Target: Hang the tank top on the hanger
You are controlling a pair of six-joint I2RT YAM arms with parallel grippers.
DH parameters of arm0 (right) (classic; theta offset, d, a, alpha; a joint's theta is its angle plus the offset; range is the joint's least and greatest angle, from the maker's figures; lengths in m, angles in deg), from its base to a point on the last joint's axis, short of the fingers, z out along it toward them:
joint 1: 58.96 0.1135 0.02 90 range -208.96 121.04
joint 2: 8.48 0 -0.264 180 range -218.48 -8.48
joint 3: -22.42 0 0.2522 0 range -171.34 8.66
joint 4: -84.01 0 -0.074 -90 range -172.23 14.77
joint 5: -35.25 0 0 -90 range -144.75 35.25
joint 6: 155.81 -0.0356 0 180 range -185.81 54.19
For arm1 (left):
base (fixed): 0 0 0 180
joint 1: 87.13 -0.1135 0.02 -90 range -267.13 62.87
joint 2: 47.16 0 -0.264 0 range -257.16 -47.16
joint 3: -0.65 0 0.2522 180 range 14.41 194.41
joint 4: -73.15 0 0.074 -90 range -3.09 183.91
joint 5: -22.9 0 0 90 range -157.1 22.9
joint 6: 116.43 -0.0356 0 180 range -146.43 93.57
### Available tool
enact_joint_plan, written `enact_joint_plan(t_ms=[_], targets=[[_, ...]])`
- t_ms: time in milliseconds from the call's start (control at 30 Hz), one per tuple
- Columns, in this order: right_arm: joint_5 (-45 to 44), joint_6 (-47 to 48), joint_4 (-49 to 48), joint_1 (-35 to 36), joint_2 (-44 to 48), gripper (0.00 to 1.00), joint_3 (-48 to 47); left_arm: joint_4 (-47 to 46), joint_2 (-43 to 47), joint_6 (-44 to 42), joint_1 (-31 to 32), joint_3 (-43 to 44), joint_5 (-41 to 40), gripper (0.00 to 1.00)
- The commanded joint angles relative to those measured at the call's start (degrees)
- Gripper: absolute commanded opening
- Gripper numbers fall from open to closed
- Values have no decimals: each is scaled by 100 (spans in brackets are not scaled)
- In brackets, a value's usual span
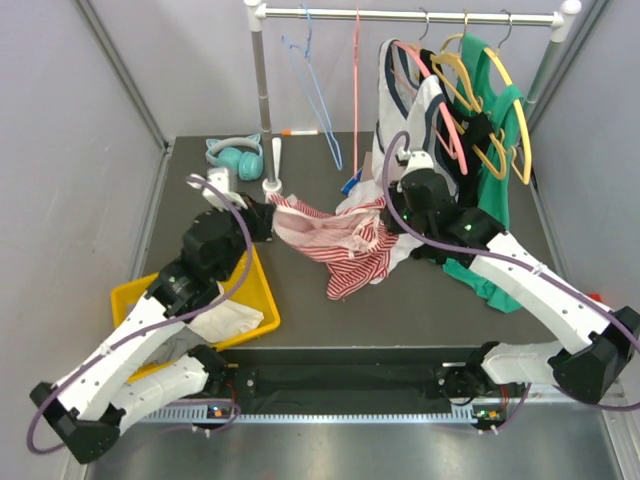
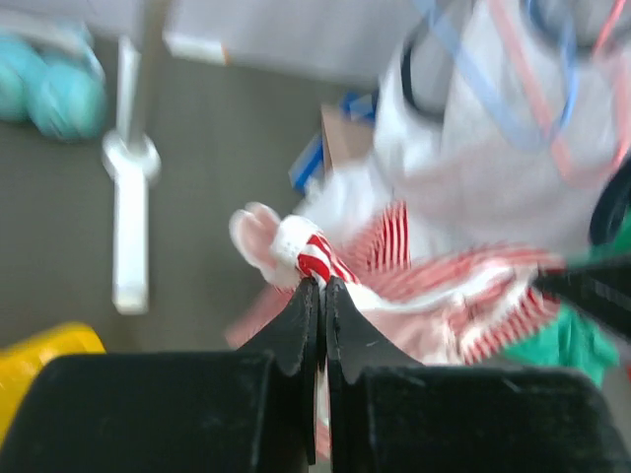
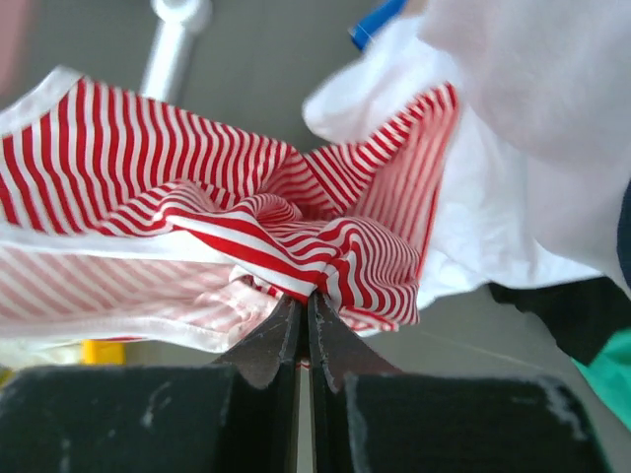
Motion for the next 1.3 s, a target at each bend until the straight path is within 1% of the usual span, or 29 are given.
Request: enact_joint_plan(t_ms=[0,33,67,133,167,267,300,333,367,400,433,467,500,567,600,667,700,733,800,833,867,933,1067,1100,1133,1267], targets=[[-195,-250,311,-218,119,1,662,269,-192,749,1219,-855,-978,0],[-204,-304,328,-236,154,1,942,278,-218,873,1465,-935,-1206,0],[-213,-348,346,-254,233,1,1049,305,-262,1005,1903,-1023,-1313,0],[-318,-462,451,-289,303,2,1312,392,-455,1400,2275,-1181,-1567,0],[-336,-471,487,-298,356,2,1375,523,-560,1524,2564,-1208,-1813,0],[-371,-542,566,-298,523,11,1568,770,-956,1919,2794,-1208,-1956,0],[-362,-542,583,-298,550,19,1603,840,-1105,2007,2804,-1173,-1964,0],[-319,-524,601,-306,585,23,1647,937,-1158,2121,2795,-1147,-2017,2],[-292,-437,619,-298,646,27,1656,1059,-1211,2244,2795,-1138,-2130,9],[-196,-375,645,-298,673,42,1648,1061,-1203,2219,2795,-1103,-2157,47],[-134,-323,662,-298,725,50,1630,1043,-1185,2176,2795,-1111,-2184,67],[-56,-148,663,-306,769,67,1621,947,-1133,2106,2795,-1137,-2289,85],[180,-42,654,-298,778,73,1595,946,-1115,2018,2786,-1146,-2281,99],[550,308,610,-298,910,80,1577,1034,-1054,1877,2725,-1077,-2263,99],[917,398,593,-298,945,83,1560,1147,-1027,1842,2707,-1050,-2185,99],[1236,565,558,-263,1094,84,1551,1140,-905,1684,2515,-1120,-1931,99],[1394,600,531,-228,1156,84,1534,1044,-843,1613,2409,-1172,-1529,99],[1613,627,496,-175,1278,84,1507,939,-773,1543,2112,-1251,-1220,99],[1772,636,426,9,1393,84,1402,754,-544,1323,1742,-1541,-693,99],[1782,636,382,123,1507,84,1341,701,-465,1340,1375,-1629,-342,99],[1782,653,312,394,1552,83,1262,692,-351,1366,1215,-1760,-251,99],[1773,680,363,676,1535,83,867,753,-236,1297,872,-1823,-119,99],[1747,908,986,1484,1122,81,-301,893,-104,1086,730,-1710,-145,99],[1738,952,1101,1582,1034,81,-808,911,-113,1042,712,-1692,-154,99],[1747,996,1189,1696,859,80,-1057,946,-139,1015,686,-1665,-154,99],[1458,1171,1716,1724,402,80,-2419,1087,-148,1006,677,-1621,-128,99]])
